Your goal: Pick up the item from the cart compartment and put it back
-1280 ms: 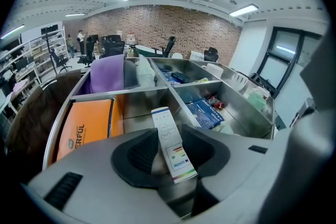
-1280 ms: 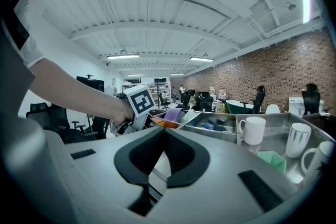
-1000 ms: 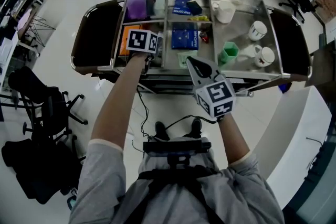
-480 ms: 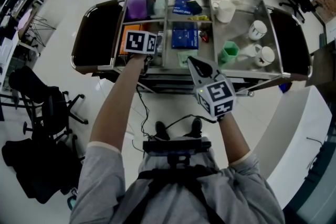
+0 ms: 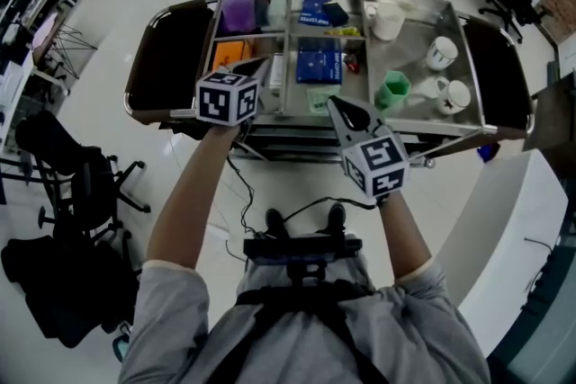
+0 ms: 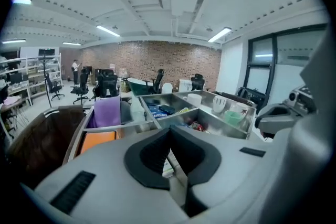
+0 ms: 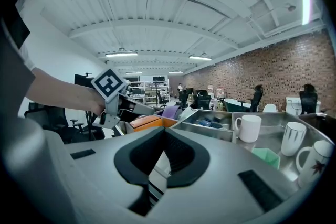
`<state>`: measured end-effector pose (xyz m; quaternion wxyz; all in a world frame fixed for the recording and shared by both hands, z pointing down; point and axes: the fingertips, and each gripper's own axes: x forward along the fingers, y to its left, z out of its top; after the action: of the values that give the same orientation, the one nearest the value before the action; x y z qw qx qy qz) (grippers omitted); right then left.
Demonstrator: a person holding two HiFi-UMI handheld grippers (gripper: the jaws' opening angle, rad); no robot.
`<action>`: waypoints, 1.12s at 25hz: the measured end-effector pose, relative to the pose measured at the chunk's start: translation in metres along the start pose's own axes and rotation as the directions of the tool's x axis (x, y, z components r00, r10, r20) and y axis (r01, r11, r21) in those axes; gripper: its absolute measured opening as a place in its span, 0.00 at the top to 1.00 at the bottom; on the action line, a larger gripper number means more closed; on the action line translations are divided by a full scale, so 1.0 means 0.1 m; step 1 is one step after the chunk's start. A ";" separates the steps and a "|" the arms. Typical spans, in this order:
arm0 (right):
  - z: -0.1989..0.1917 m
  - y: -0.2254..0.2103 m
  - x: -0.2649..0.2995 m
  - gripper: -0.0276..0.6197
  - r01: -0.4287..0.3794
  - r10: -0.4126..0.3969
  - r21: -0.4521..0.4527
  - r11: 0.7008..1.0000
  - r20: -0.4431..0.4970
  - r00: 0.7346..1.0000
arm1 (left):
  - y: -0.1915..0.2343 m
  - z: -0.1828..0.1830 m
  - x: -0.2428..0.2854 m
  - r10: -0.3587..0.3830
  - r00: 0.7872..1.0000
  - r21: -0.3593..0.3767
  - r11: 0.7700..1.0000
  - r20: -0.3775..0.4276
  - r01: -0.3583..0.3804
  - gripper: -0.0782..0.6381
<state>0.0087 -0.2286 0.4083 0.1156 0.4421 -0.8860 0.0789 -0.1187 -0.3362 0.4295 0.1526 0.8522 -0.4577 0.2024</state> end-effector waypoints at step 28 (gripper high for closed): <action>-0.38 0.06 -0.42 0.94 0.007 -0.003 0.147 0.989 -0.028 1.000 | -0.09 -0.78 -1.59 0.155 0.950 -0.130 0.984 0.269 -0.124 0.89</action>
<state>0.0331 -0.1834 0.4335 0.0954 0.4503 -0.8750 0.1497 -0.2067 -0.1827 0.4202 0.1196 0.8277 -0.5444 0.0649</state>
